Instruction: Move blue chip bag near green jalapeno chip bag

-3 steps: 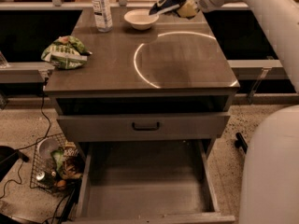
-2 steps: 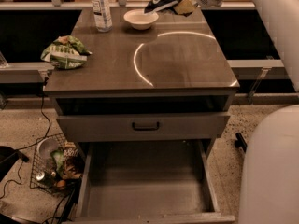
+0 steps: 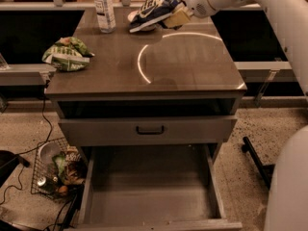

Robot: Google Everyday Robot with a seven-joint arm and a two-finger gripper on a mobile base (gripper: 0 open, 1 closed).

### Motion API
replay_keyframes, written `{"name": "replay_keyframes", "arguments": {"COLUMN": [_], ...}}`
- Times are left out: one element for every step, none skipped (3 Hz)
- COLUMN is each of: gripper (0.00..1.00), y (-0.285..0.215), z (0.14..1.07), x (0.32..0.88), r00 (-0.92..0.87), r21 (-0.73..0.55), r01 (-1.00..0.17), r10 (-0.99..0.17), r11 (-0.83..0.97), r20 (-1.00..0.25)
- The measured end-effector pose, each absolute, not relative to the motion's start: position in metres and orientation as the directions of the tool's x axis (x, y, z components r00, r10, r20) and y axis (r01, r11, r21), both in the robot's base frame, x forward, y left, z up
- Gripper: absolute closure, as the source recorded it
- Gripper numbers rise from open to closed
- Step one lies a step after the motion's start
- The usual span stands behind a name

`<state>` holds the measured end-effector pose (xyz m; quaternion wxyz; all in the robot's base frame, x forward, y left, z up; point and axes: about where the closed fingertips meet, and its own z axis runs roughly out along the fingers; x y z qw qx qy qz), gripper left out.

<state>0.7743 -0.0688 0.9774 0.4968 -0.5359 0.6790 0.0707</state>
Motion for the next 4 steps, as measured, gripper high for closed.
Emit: {"name": "replay_keyframes", "arguments": {"gripper": [1.00, 1.00, 1.00, 1.00], "y": [-0.037, -0.006, 0.023, 0.049], "z": [0.959, 0.935, 0.915, 0.903], "x": [0.745, 0.721, 0.701, 0.685], "r00": [0.131, 0.169, 0.205, 0.237], "r21": [-0.414, -0.377, -0.346, -0.324], "r01": [-0.850, -0.893, -0.925, -0.943], "r10": [-0.629, -0.593, -0.558, -0.525], "r11": [0.327, 0.246, 0.160, 0.078], "r20": [-0.766, -0.787, -0.804, -0.817]}}
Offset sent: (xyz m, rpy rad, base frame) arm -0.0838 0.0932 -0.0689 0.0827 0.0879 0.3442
